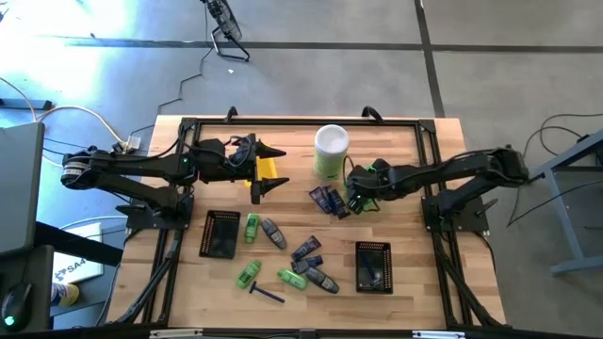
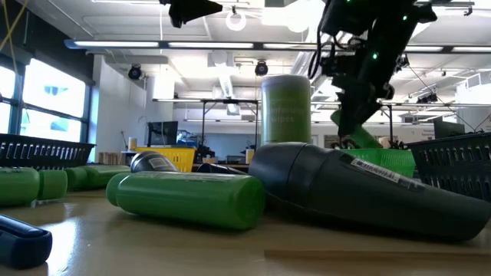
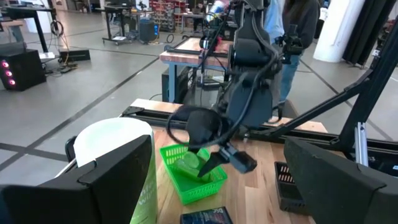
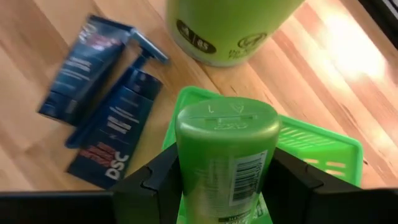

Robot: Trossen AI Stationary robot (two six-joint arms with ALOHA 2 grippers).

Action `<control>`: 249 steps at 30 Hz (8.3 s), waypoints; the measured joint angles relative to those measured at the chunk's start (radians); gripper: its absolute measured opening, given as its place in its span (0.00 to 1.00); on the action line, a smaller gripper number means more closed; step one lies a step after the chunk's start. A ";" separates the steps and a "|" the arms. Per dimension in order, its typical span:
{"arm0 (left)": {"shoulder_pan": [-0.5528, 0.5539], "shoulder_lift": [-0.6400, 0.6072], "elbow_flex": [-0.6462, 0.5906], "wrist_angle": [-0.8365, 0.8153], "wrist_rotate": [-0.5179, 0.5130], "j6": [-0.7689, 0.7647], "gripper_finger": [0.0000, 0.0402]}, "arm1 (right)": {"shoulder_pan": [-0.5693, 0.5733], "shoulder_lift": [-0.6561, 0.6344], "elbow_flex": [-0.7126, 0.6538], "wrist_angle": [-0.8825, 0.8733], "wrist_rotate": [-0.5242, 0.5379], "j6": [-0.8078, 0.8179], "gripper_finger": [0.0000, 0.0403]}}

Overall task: Pick & Place Travel size toiletries
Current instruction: Put the shampoo bottle bottle into the green bin, then put the top deodorant into the yellow bin

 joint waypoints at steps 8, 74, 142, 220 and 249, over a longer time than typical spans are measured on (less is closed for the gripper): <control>0.000 0.000 0.000 -0.018 0.000 -0.003 0.90 | 0.000 0.069 0.000 0.000 0.006 0.000 0.45; 0.000 0.002 0.000 -0.021 0.015 -0.154 0.90 | 0.001 -0.240 0.062 0.533 -0.238 -0.140 0.26; -0.201 0.019 0.001 -0.238 -0.406 -0.824 0.90 | -0.101 -0.387 0.061 0.493 -0.270 -0.453 0.26; -0.366 0.786 0.571 -1.225 -0.109 -2.151 0.90 | -0.164 -0.387 0.062 0.343 -0.575 -0.892 0.26; -0.366 0.883 0.570 -1.180 -0.167 -2.154 0.90 | -0.164 -0.387 0.062 0.337 -0.575 -0.892 0.26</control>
